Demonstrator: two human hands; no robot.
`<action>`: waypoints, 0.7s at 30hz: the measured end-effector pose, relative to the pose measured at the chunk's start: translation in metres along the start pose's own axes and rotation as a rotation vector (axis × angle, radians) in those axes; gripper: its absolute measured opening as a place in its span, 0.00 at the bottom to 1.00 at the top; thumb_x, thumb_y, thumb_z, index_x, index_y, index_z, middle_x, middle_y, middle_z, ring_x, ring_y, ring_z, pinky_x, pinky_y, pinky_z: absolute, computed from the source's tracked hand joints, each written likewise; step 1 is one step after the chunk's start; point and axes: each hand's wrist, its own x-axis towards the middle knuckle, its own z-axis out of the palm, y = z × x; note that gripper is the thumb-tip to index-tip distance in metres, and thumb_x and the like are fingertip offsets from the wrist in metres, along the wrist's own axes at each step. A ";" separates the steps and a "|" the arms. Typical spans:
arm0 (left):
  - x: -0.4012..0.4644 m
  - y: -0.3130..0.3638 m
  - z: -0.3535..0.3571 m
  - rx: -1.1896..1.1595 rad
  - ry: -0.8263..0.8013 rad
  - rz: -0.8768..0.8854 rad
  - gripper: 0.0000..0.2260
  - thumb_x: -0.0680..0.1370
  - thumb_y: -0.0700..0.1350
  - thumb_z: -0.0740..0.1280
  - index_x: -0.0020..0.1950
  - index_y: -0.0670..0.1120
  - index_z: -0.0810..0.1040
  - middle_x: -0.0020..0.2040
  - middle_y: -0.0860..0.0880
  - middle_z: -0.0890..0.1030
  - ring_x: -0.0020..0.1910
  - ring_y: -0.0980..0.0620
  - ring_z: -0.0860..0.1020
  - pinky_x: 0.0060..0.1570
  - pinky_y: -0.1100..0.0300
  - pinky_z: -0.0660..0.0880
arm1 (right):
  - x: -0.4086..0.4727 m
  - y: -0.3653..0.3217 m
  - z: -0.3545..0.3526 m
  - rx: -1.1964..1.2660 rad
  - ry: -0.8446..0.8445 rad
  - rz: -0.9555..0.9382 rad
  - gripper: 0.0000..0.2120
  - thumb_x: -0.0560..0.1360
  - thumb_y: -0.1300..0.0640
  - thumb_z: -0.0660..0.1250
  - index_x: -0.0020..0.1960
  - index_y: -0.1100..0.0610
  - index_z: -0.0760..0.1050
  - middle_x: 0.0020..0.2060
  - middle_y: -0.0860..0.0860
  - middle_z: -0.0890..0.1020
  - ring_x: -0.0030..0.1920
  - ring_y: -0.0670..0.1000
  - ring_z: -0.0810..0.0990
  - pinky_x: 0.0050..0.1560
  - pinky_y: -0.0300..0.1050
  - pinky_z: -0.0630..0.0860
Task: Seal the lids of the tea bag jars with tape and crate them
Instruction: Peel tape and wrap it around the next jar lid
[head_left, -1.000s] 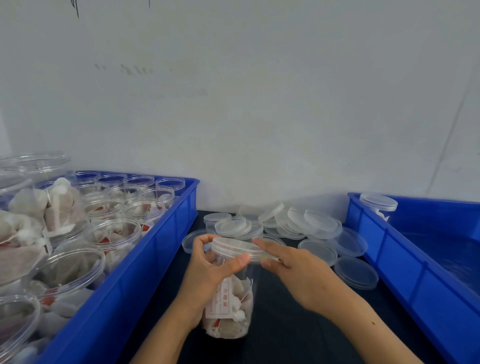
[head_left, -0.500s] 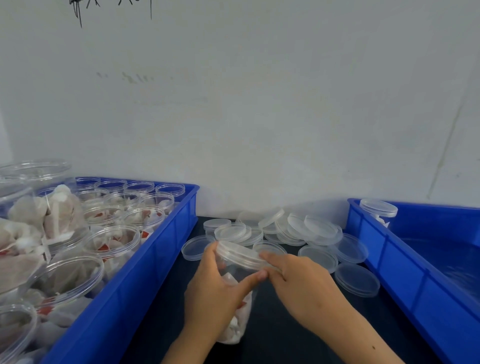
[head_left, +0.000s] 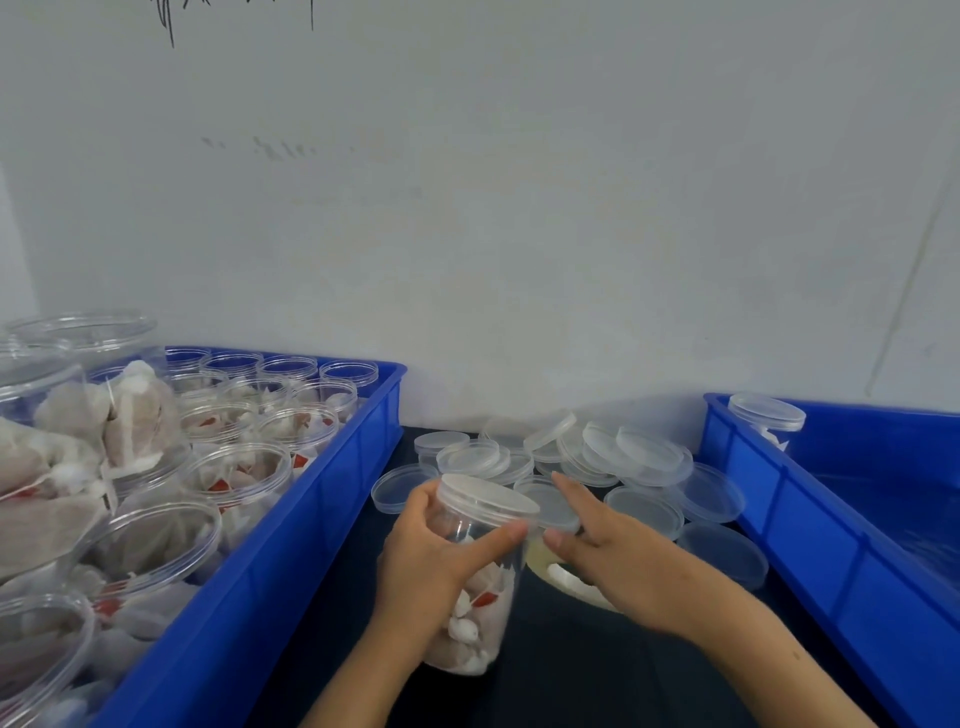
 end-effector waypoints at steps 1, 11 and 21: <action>0.001 0.000 0.000 -0.024 -0.012 -0.013 0.39 0.49 0.66 0.79 0.57 0.55 0.76 0.50 0.58 0.83 0.52 0.59 0.81 0.53 0.57 0.78 | -0.001 0.000 0.001 -0.013 0.009 -0.003 0.30 0.82 0.44 0.52 0.78 0.41 0.39 0.66 0.53 0.75 0.66 0.54 0.73 0.68 0.53 0.67; 0.002 0.005 -0.003 -0.189 -0.229 -0.060 0.30 0.57 0.54 0.78 0.58 0.48 0.78 0.50 0.53 0.85 0.50 0.57 0.83 0.41 0.69 0.77 | 0.000 0.002 -0.002 -0.090 0.048 -0.092 0.20 0.83 0.47 0.52 0.75 0.39 0.59 0.70 0.47 0.72 0.62 0.50 0.74 0.66 0.47 0.69; -0.008 0.007 0.001 0.012 -0.120 0.042 0.31 0.63 0.72 0.69 0.58 0.57 0.69 0.54 0.56 0.80 0.53 0.58 0.80 0.49 0.63 0.77 | 0.003 -0.004 0.011 -0.134 0.238 -0.083 0.20 0.83 0.47 0.54 0.74 0.41 0.63 0.67 0.46 0.75 0.67 0.50 0.72 0.62 0.44 0.69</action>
